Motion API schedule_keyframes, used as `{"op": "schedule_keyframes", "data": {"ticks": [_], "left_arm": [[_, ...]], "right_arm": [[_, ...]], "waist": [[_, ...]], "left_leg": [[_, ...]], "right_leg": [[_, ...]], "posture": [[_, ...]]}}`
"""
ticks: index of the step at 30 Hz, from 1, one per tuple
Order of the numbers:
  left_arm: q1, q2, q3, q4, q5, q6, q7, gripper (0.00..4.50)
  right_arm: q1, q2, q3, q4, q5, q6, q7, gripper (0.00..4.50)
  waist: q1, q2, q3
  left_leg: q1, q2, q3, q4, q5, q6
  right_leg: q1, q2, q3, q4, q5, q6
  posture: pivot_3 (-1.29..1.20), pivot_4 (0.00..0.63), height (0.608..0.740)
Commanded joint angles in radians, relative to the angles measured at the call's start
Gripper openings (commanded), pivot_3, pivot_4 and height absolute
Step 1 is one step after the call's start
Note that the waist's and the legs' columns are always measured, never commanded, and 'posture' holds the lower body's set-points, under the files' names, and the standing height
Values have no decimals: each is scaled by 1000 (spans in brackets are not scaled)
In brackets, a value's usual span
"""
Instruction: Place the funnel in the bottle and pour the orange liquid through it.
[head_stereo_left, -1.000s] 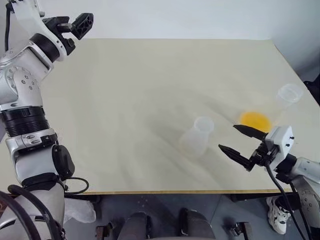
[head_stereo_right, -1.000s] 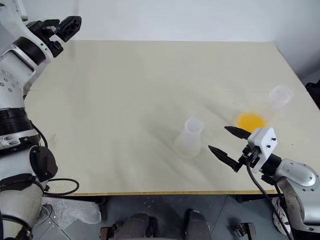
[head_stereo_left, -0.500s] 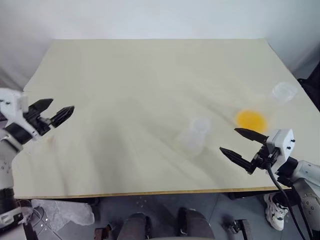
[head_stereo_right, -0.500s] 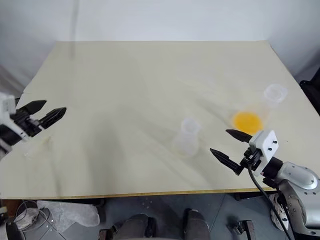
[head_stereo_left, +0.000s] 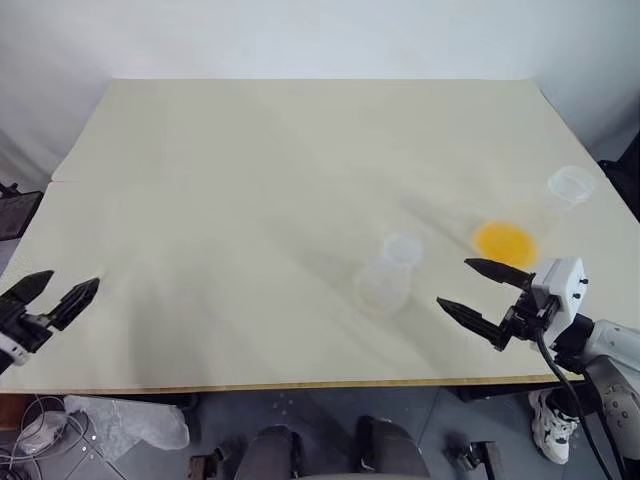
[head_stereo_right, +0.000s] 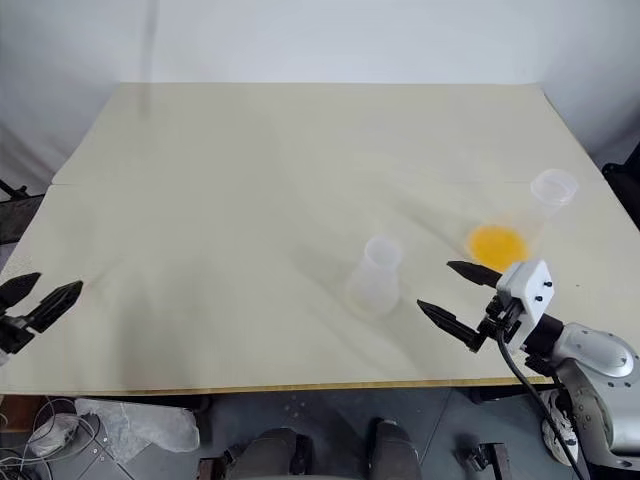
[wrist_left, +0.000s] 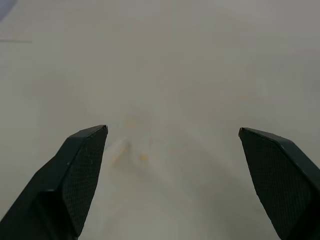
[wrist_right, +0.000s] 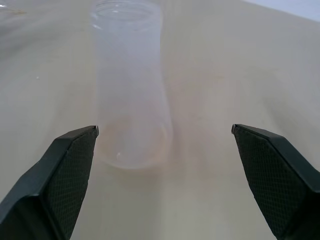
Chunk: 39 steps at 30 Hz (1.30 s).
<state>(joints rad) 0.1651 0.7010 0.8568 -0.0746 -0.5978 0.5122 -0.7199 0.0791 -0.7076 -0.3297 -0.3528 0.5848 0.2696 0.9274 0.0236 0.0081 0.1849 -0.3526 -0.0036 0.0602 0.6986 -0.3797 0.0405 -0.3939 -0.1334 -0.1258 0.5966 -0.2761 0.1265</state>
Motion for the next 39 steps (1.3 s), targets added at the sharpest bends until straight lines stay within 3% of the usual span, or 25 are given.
{"op": "schedule_keyframes", "data": {"ticks": [1, 10, 20, 39], "left_arm": [[31, -7, 61, -5, -15, -41, 10, 4457], [91, -38, 104, -30, -29, -60, 45, 4457], [126, -53, 128, -4, -23, -115, 77, 4457], [305, -206, 169, -116, -51, -206, 130, 4457]], "right_arm": [[-2, -28, -39, -58, 50, 20, 17, 4500], [-13, -101, -97, -148, 143, 76, 56, 4500], [4, -199, -160, -167, 253, 128, 201, 4500], [-118, -201, -116, -126, 339, 202, 253, 4500]], "waist": [[0, 0, 0], [-2, 0, 0], [-1, 0, 0], [-1, 0, 0]], "left_leg": [[0, 0, 0, 0, 0, 0], [0, 0, 1, 0, -2, 1], [0, 1, 1, 0, -3, 1], [0, 1, 2, 0, -6, 3]], "right_leg": [[0, 0, 0, 0, 0, 0], [0, -1, 2, -1, 0, 0], [0, -6, 1, -3, 0, 0], [0, -9, 1, -5, 0, 0]], "posture": [[0, 150, 740], [0, 150, 740], [0, 150, 740], [0, 150, 740]]}}
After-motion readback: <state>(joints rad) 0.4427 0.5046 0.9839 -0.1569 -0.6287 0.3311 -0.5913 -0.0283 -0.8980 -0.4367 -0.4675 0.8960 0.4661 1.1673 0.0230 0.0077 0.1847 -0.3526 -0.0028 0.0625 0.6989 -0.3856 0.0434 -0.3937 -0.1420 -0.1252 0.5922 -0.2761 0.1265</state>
